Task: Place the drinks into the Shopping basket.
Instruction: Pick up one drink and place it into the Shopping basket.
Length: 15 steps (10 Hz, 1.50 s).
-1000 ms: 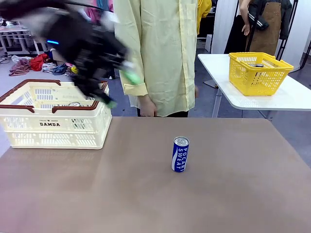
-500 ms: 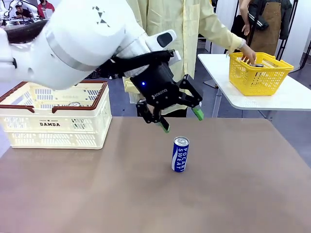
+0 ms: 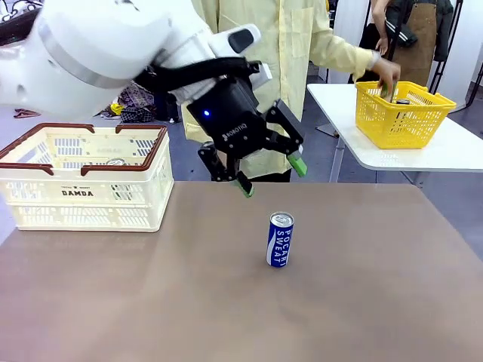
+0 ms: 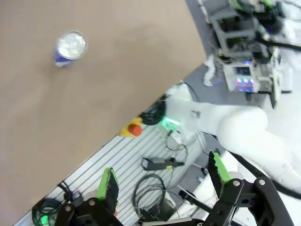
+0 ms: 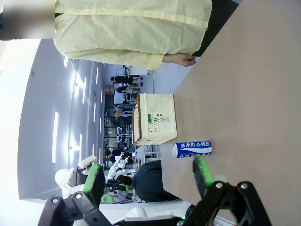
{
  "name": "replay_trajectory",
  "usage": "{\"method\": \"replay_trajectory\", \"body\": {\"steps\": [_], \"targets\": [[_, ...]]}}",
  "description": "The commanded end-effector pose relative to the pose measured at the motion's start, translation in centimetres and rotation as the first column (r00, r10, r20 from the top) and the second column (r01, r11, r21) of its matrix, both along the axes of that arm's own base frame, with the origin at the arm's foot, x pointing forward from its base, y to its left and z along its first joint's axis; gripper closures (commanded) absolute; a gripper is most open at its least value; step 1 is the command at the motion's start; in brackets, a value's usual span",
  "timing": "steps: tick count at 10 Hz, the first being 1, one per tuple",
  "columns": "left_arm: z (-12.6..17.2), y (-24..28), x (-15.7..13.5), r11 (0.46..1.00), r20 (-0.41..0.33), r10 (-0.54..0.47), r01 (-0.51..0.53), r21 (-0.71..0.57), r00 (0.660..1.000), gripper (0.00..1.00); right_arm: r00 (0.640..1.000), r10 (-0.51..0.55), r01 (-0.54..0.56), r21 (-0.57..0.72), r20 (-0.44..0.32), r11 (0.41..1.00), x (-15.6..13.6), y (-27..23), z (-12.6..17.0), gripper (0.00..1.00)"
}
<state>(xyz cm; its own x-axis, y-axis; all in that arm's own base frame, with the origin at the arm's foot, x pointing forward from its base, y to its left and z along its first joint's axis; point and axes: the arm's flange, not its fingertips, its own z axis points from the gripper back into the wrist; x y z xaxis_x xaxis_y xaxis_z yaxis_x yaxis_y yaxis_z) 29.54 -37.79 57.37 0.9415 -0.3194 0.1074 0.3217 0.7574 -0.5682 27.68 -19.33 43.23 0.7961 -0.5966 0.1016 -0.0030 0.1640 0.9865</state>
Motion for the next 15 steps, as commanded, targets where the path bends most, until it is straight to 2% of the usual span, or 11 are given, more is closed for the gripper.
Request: {"method": "replay_trajectory", "body": {"steps": [1,5,6,7,8,9,10,11,13,14,15], "targets": [[-2.7,-6.6,3.8,0.964,0.003,0.117,-0.114,0.240,0.993,0.00,1.000,-0.006,0.006,0.006,0.028,1.000,0.4,-0.1,0.3,0.00],[-6.7,-11.6,9.3,0.844,0.092,0.269,-0.281,0.457,0.959,0.00,1.000,-0.006,0.006,0.006,0.028,1.000,0.4,-0.1,0.3,0.00],[-7.2,-10.7,11.6,0.835,0.044,0.290,-0.276,0.476,0.956,0.00,1.000,-0.006,0.006,0.006,0.028,1.000,0.4,-0.1,0.3,0.00],[-6.5,-7.8,13.7,0.843,0.018,0.373,-0.347,0.411,0.928,0.00,1.000,-0.006,0.006,0.006,0.028,1.000,0.4,-0.1,0.3,0.00],[-4.6,-2.9,14.8,0.936,-0.221,0.259,-0.188,0.297,0.940,0.00,1.000,-0.006,0.006,0.006,0.028,1.000,0.4,-0.1,0.3,0.00],[-1.5,2.9,13.9,0.995,-0.359,0.078,-0.051,0.085,0.930,0.00,1.000,-0.006,0.006,0.006,0.028,1.000,0.4,-0.1,0.3,0.00],[2.0,9.7,12.1,0.996,-0.411,-0.050,0.014,-0.090,0.910,0.00,1.000,-0.006,0.006,0.006,0.028,1.000,0.4,-0.1,0.3,0.00],[4.7,16.1,10.2,0.974,-0.413,-0.174,0.094,-0.206,0.894,0.00,1.000,-0.006,0.006,0.006,0.028,1.000,0.4,-0.1,0.3,0.00],[7.7,26.5,6.7,0.965,-0.408,-0.147,0.041,-0.258,0.901,0.00,1.000,-0.006,0.006,0.006,0.028,1.000,0.4,-0.1,0.3,0.00],[7.9,29.8,5.0,0.944,-0.388,-0.234,0.113,-0.311,0.891,0.00,1.000,-0.006,0.006,0.006,0.028,1.000,0.4,-0.1,0.3,0.00],[7.3,32.6,3.6,0.940,-0.392,-0.190,0.051,-0.338,0.900,0.00,1.000,-0.006,0.006,0.006,0.028,1.000,0.4,-0.1,0.3,0.00]]}}
